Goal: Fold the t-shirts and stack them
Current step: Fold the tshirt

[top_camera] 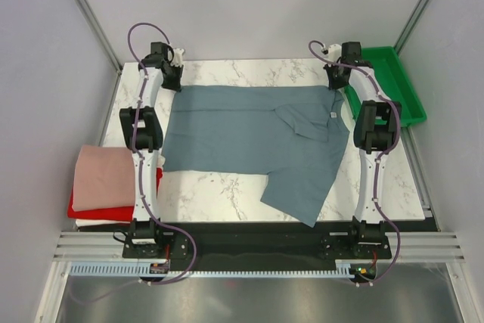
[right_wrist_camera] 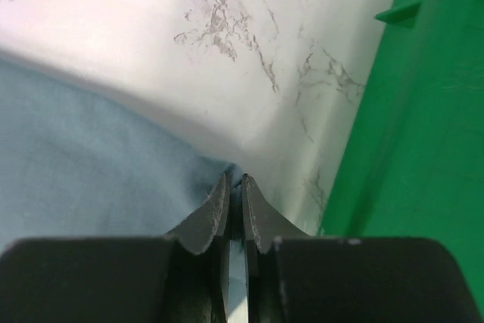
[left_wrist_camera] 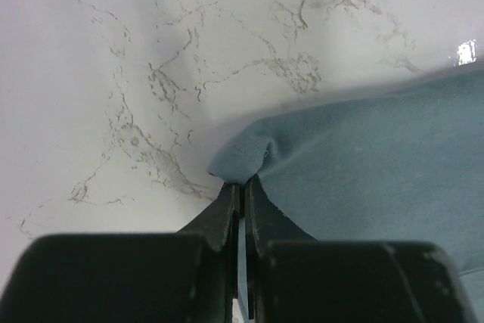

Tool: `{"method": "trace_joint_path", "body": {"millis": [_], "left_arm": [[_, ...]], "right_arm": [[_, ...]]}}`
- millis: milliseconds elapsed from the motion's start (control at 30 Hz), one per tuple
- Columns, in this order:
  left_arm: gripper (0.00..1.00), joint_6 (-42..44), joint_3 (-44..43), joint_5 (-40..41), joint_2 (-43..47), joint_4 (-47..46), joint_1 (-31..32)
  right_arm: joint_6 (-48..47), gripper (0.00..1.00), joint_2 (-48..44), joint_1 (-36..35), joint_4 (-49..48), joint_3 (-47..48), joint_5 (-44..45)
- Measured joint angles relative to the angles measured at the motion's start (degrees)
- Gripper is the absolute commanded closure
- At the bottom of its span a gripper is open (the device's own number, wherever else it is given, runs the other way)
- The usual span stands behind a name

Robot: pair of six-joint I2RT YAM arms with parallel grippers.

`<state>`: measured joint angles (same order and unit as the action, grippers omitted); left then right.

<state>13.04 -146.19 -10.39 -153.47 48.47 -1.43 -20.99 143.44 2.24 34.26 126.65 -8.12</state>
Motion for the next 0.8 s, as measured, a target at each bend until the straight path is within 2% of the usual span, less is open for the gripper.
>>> {"method": "trace_joint_path", "body": {"millis": [133,300,400,500,800], "left_arm": [[0.98,-0.15,0.52,-1.97,1.97,0.57,-0.5],[0.98,-0.85,5.6,-5.27,12.83,0.85,-0.81],[0.98,-1.2,9.84,-6.67,22.88,-0.39,-0.68],[0.98,-1.22,18.67,-7.56,36.54,-3.56,-0.66],[0.98,-0.98,42.88,-7.13,67.36,-7.8,-0.7]], "right_arm": [[-0.55,1.0,-5.18,-0.02,1.86,-0.68,0.09],[-0.9,1.0,-17.79,-0.37,2.89,-3.08,-0.26],[-1.38,1.0,-26.8,-0.55,2.75,-4.85,-0.74],[-2.43,1.0,-34.49,-0.48,2.69,-6.25,-0.87],[-6.56,1.0,-55.58,-0.2,3.93,-16.26,-0.92]]}}
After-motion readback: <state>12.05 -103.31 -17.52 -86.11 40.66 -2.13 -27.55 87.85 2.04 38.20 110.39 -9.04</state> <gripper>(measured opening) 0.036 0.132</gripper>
